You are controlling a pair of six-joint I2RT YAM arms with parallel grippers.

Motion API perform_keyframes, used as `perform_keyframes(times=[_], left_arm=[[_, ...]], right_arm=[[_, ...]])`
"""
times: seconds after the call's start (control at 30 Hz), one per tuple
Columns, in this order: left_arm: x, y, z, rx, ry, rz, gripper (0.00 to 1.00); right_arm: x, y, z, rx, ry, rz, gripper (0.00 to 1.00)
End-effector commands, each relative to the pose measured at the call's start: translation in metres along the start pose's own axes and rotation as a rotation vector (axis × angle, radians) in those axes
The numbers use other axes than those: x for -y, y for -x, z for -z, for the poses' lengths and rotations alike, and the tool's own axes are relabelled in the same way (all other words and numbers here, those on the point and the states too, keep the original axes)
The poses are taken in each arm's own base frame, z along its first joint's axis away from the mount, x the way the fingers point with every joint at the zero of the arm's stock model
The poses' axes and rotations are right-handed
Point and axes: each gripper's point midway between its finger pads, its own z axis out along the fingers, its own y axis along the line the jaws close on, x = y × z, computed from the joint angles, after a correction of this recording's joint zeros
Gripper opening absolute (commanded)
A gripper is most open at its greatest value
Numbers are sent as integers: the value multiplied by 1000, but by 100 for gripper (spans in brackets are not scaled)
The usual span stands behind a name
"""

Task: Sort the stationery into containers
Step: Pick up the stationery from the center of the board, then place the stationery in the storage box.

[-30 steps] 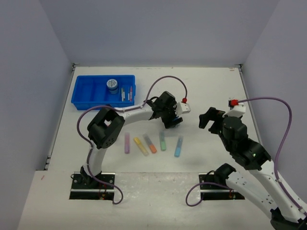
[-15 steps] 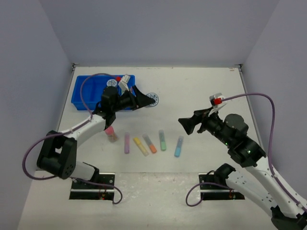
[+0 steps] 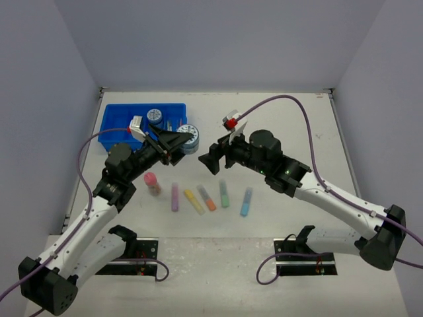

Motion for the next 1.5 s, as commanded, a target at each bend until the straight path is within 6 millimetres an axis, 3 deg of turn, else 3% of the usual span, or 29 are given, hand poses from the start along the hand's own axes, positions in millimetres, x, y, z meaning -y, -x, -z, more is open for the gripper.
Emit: perform_keyframes(times=[0.0,0.23,0.47,0.63,0.87,1.07,1.3,1.4,1.47], left_arm=[[-10,7,7,60,33,148,0],[-12,2,7,32,32,161,0],[-9,-1,7,12,14,150,0],[-9,0,7,20,9,144,0],[-10,2,3,19,9,130,0],[-4,0,2,2,-2,108,0],[-2,0,5,9,-10,101,0],[-1,0,6,10,-14,96,0],[0,1,6,18,-17,87,0]], right_arm=[[-36,64,6,232,141,53,98],[-51,83,-11,242,198,61,97],[-48,64,-35,170,183,75,94],[-49,58,-33,167,186,78,95],[-51,48,-14,171,214,99,98],[-44,45,-29,152,173,102,96],[-43,52,-57,107,156,99,91],[-46,53,-60,107,168,98,79],[-45,50,-63,93,167,99,77]])
